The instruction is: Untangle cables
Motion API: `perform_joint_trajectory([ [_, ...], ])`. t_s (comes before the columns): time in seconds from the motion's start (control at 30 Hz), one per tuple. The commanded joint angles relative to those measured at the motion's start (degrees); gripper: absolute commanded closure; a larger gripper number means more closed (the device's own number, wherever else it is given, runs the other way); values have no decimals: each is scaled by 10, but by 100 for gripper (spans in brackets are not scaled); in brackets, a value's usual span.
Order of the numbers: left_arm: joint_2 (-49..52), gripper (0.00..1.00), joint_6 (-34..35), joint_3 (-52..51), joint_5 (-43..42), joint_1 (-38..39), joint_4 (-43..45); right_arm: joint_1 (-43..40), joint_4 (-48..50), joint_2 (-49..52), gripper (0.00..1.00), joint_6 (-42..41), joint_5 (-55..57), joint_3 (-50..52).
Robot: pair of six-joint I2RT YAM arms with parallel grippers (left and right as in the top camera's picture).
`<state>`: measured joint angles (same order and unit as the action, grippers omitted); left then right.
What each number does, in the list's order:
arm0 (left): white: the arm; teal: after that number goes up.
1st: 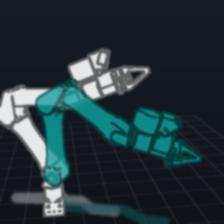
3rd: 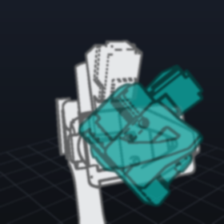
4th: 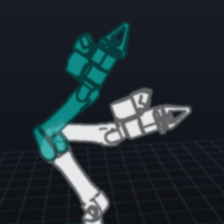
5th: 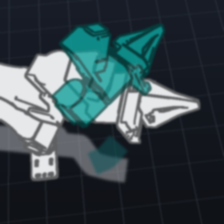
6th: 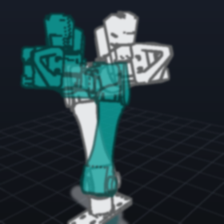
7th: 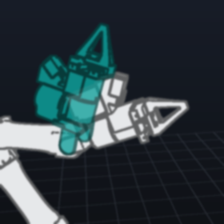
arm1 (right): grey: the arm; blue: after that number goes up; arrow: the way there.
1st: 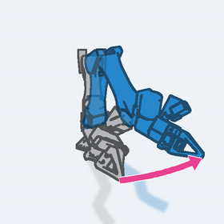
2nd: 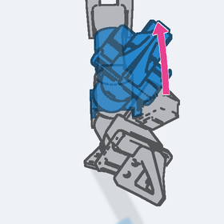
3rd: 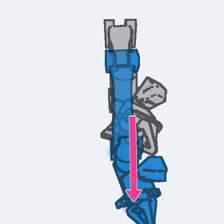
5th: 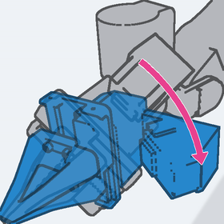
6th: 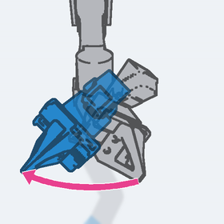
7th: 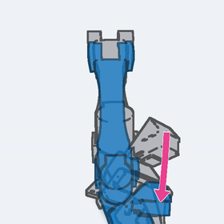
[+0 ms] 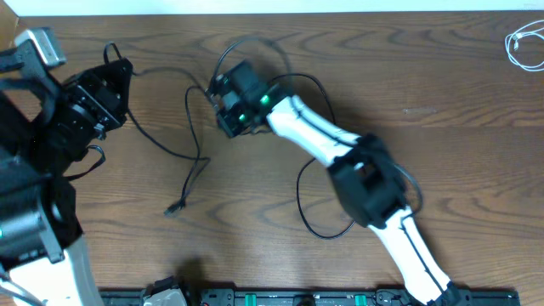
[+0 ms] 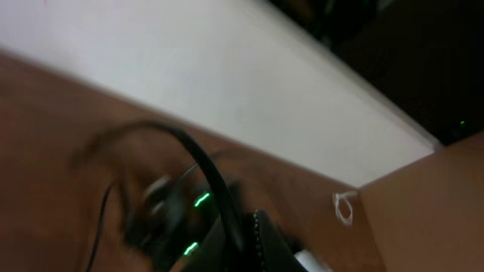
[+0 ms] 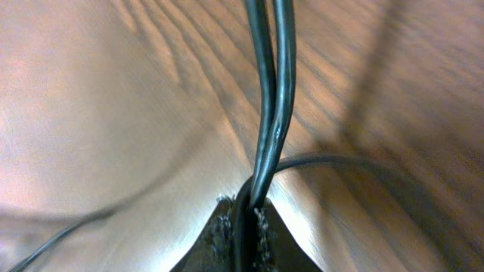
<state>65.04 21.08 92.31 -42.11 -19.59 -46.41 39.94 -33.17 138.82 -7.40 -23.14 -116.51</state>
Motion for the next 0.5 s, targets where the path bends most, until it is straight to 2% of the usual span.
perform_joint_trajectory([
  [0.0, 23, 93, -17, 12, -10, 1, -31, -28, -34, -98, 94, 38, -50, -8],
  [0.27, 80, 93, -89, 12, -26, 28, -128, -53, -118, -158, 94, 38, -102, -8],
  [0.47, 142, 93, -115, -1, 46, 113, -172, -50, -153, -158, 96, 37, -130, -8],
])
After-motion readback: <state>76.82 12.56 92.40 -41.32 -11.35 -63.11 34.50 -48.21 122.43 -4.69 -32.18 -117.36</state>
